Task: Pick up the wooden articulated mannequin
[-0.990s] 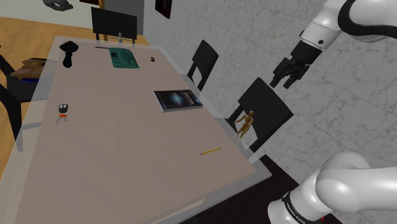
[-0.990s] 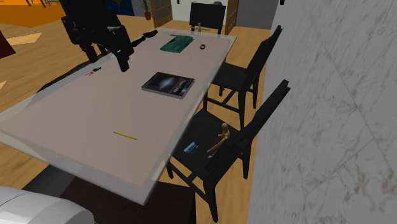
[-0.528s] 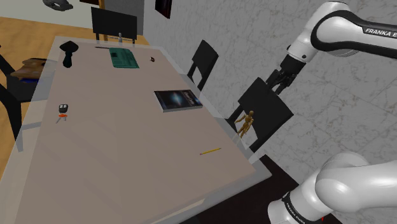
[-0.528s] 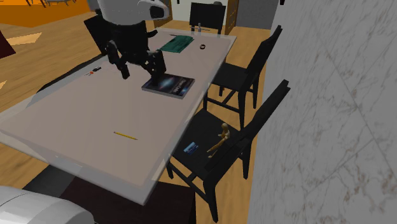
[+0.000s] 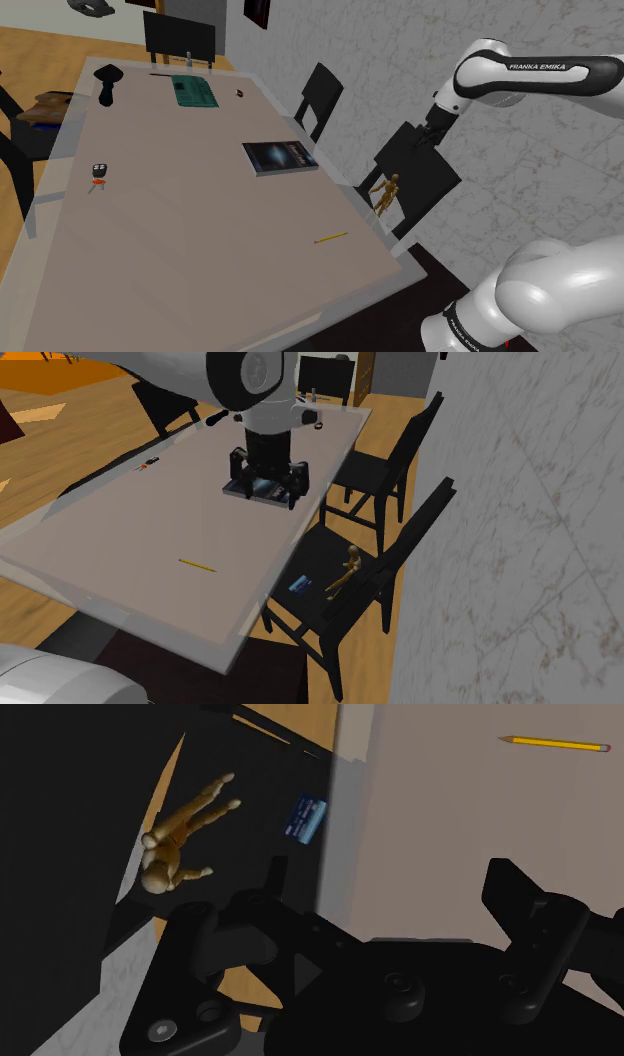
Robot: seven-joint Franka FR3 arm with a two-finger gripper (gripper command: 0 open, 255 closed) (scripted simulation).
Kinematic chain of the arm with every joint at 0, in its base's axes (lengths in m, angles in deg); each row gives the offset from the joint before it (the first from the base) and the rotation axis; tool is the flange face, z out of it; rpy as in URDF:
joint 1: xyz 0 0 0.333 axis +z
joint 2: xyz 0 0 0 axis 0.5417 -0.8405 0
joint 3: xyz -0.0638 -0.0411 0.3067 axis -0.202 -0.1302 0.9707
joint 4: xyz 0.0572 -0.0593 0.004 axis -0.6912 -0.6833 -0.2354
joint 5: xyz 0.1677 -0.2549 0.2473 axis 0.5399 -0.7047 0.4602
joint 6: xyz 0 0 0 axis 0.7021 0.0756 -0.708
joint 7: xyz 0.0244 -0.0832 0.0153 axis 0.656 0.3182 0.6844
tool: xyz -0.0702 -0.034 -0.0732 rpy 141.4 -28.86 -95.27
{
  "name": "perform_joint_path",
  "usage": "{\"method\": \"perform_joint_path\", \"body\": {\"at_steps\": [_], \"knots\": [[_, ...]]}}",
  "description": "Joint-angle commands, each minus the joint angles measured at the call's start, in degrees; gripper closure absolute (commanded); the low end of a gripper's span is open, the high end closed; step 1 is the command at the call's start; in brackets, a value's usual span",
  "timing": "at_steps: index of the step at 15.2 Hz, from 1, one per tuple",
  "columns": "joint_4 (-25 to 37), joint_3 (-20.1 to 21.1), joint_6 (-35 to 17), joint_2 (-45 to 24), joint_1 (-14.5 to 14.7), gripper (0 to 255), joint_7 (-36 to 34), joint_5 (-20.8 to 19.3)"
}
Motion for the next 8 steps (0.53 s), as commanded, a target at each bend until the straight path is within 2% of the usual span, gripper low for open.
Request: {"method": "perform_joint_path", "body": {"at_steps": [1,8], "knots": [[1.0,-2.1,-2.4,-4.0,0.1,0,3.2,0.4],[6.8,-8.0,-8.7,-19.5,0.4,0,14.9,5.5]]}}
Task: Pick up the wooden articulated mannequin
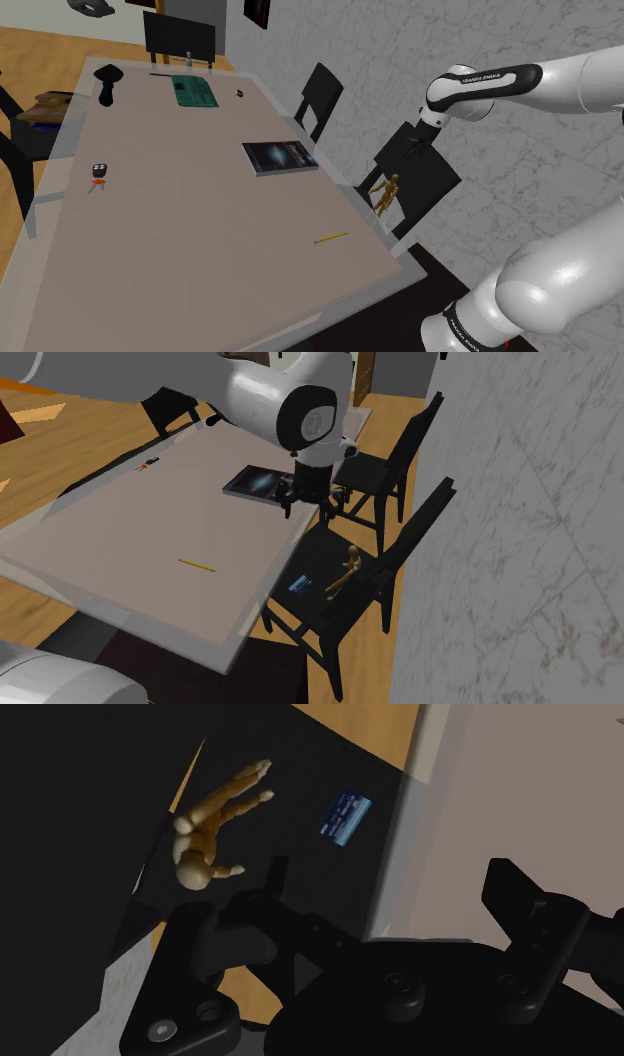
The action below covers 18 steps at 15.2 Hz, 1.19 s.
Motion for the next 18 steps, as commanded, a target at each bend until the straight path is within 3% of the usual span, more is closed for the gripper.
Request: {"method": "perform_joint_path", "body": {"at_steps": [1,6,11,16,18], "knots": [[2.3,-1.1,-1.2,-4.7,0.0,0,3.4,2.1],[9.3,-2.3,-3.2,-17.2,-2.1,0,12.2,8.6],[18.3,-1.0,-3.4,-29.6,-6.2,0,19.4,14.3],[29.3,1.4,-2.1,-41.7,-11.2,0,24.0,17.9],[30.1,1.8,-2.5,-43.0,-11.7,0,24.4,18.3]]}}
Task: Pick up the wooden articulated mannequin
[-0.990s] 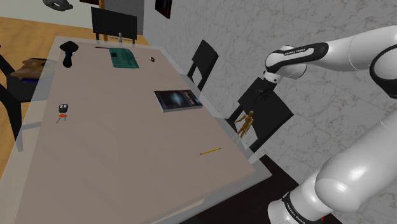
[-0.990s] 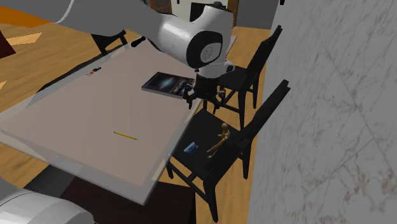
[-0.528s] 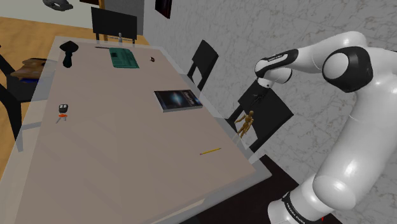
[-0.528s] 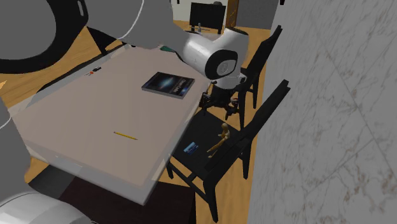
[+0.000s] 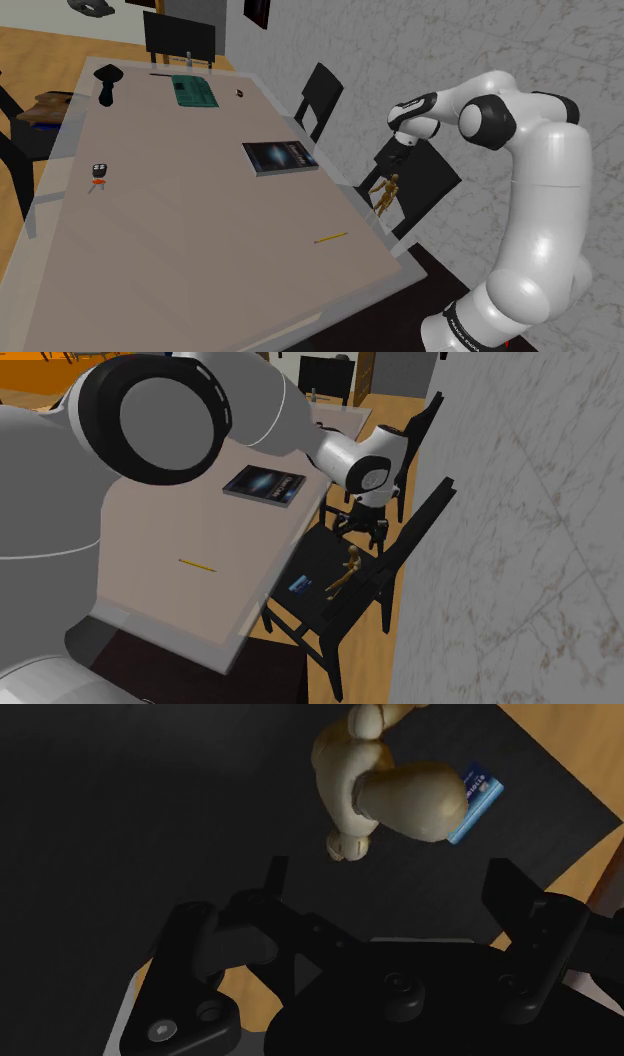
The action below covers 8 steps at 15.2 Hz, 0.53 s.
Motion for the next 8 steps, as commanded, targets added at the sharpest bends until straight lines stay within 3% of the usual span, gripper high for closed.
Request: {"method": "perform_joint_path", "body": {"at_steps": [1,8], "knots": [[0.6,0.3,-0.7,-1.9,-0.7,0,0.5,0.5],[0.5,1.3,-3.5,-4.7,-1.4,0,1.3,1.8]]}}
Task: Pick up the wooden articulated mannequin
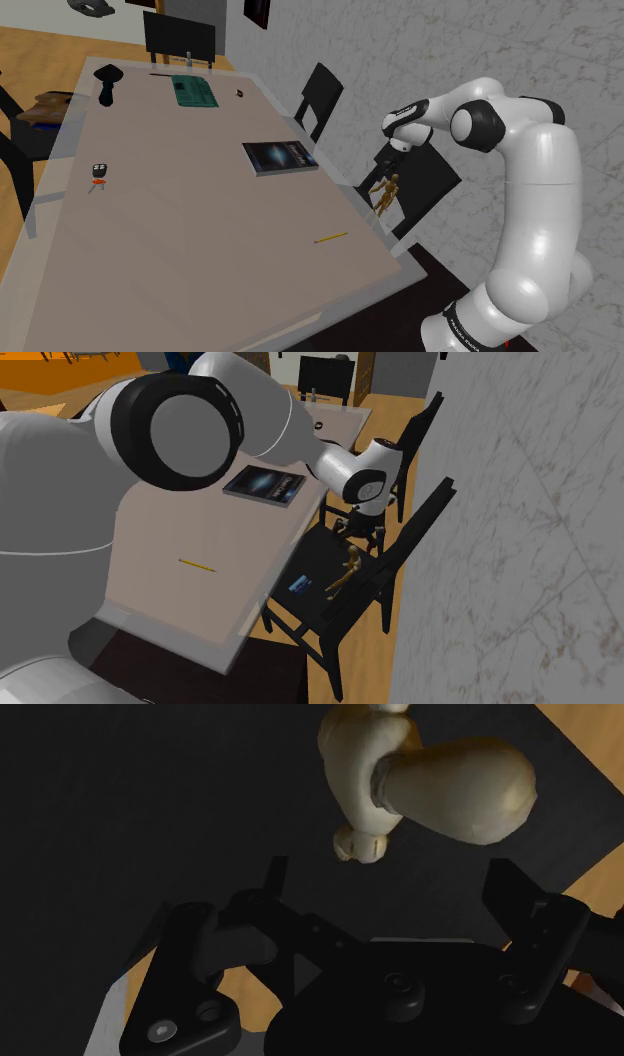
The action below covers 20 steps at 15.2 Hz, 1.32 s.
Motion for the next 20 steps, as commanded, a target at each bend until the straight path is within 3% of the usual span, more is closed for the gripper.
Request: {"method": "perform_joint_path", "body": {"at_steps": [1,10,20], "knots": [[-0.3,-0.3,-0.2,-1.3,-0.9,255,0.3,0.1],[-0.2,-0.4,0.1,-1.1,-0.6,255,-0.1,-0.1],[0.3,-2.0,5.1,3.8,0.5,255,-1.6,-2.4]]}}
